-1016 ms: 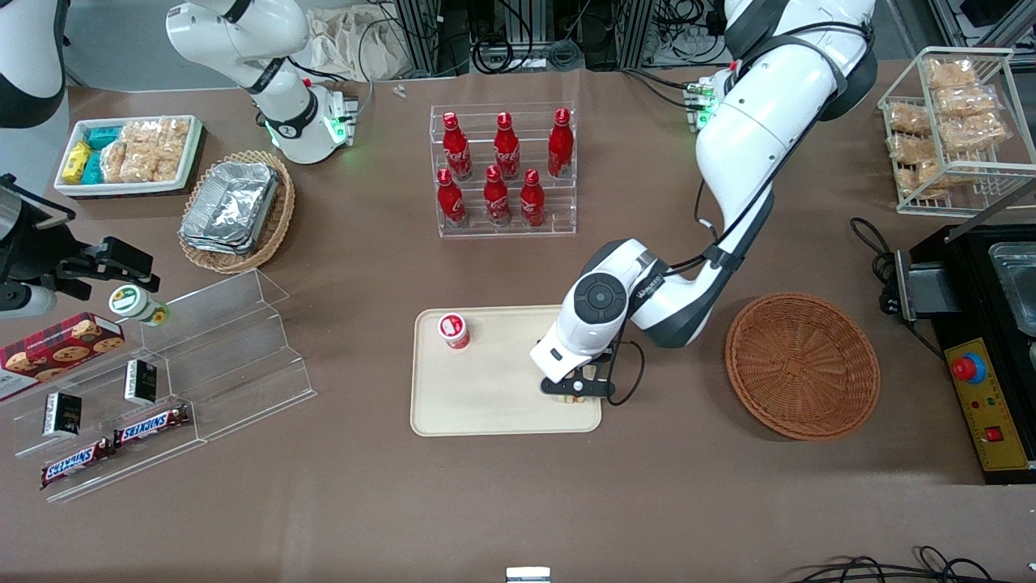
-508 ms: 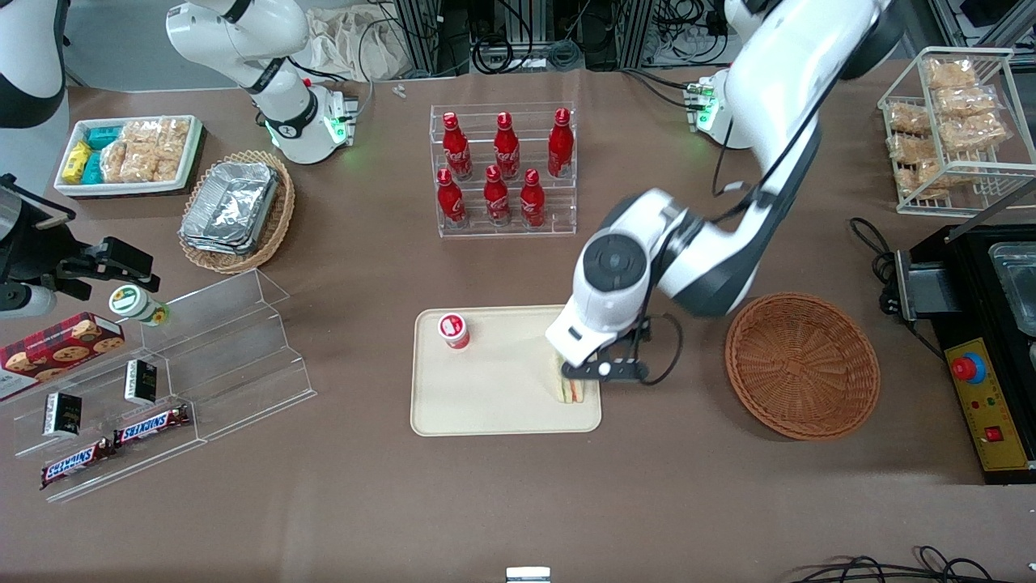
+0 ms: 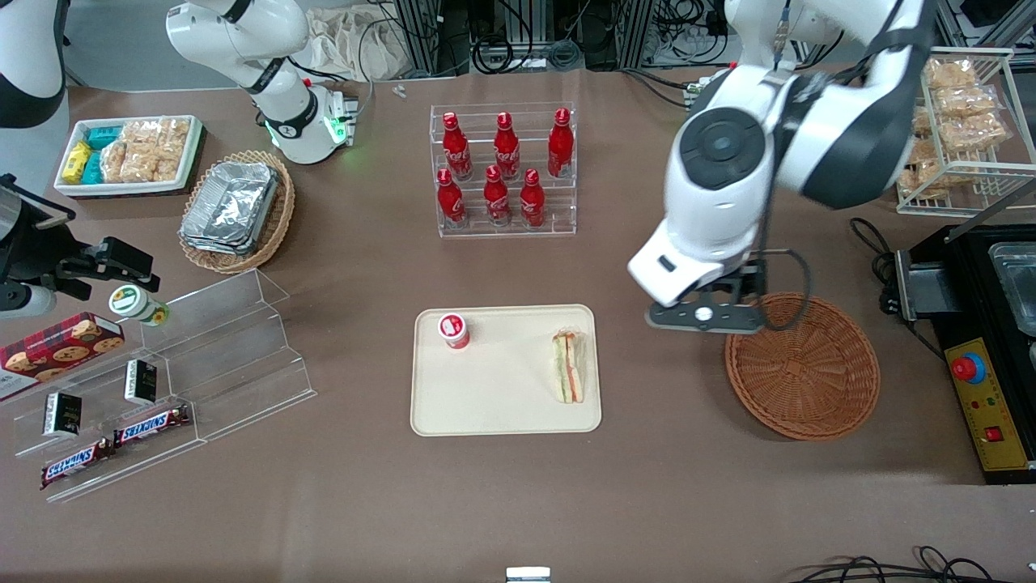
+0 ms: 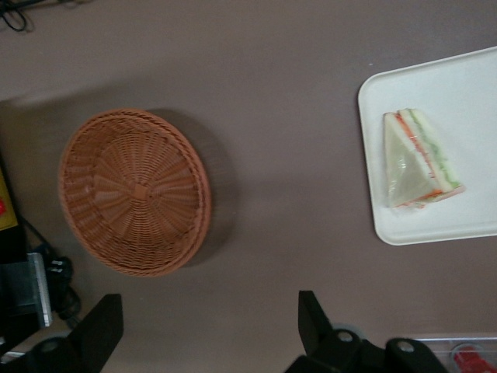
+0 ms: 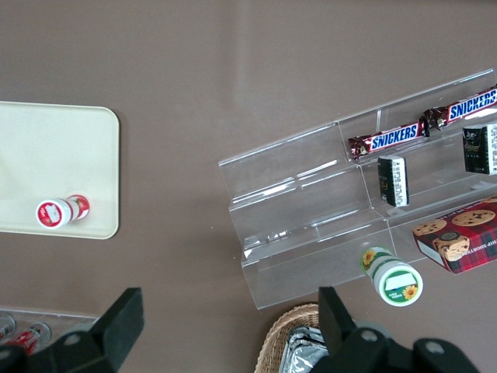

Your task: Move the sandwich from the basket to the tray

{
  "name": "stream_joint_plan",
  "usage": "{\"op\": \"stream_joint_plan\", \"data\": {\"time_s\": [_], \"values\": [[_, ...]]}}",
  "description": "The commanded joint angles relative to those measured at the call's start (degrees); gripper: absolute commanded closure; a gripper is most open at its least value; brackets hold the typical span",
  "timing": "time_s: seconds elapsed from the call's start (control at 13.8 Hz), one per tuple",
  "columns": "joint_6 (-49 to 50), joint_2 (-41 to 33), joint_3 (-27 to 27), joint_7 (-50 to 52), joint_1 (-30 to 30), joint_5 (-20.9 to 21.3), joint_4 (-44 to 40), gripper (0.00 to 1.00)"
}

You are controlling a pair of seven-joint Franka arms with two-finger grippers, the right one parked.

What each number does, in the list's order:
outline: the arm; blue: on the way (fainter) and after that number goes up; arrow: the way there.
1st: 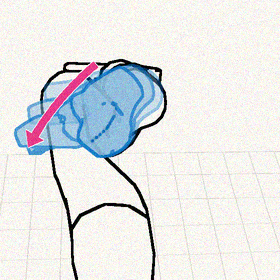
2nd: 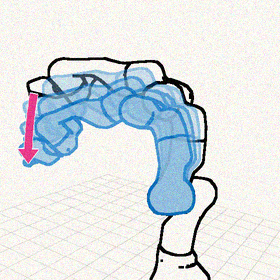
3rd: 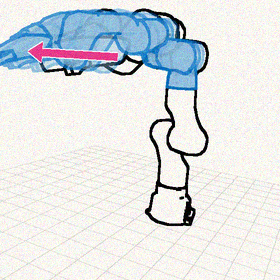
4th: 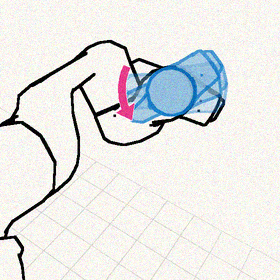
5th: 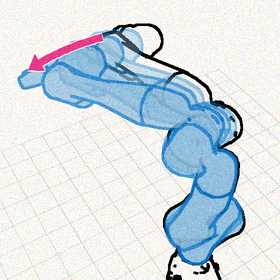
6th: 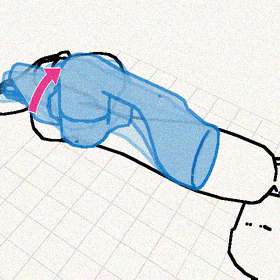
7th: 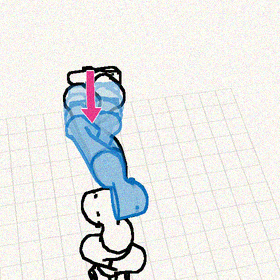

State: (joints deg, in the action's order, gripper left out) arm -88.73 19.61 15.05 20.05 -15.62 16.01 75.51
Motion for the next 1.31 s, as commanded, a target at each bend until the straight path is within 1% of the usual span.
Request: {"op": "stream_joint_plan", "data": {"time_s": [0.0,0.15,0.44,0.65,0.87,1.09,1.23], "values": [[2.32,-4.83,-5.01,-7.46,-0.02,-3.95,2.01,0.0],[2.68,-6.07,-8.01,-9.23,-0.02,-5.81,2.01,0.01],[4.61,-8.36,-11.7,-8.53,-0.02,-6.34,2.01,0.0],[4.88,-8.54,-16.35,-8.19,-0.11,-11.51,2.01,0.0],[4.97,-8.89,-20.31,-8.71,-0.11,-12.23,2.01,0.0],[5.23,-8.89,-20.94,-8.97,-0.02,-12.14,2.01,0.0],[5.23,-8.8,-22.78,-9.15,-0.11,-12.32,2.01,0.0]]}}
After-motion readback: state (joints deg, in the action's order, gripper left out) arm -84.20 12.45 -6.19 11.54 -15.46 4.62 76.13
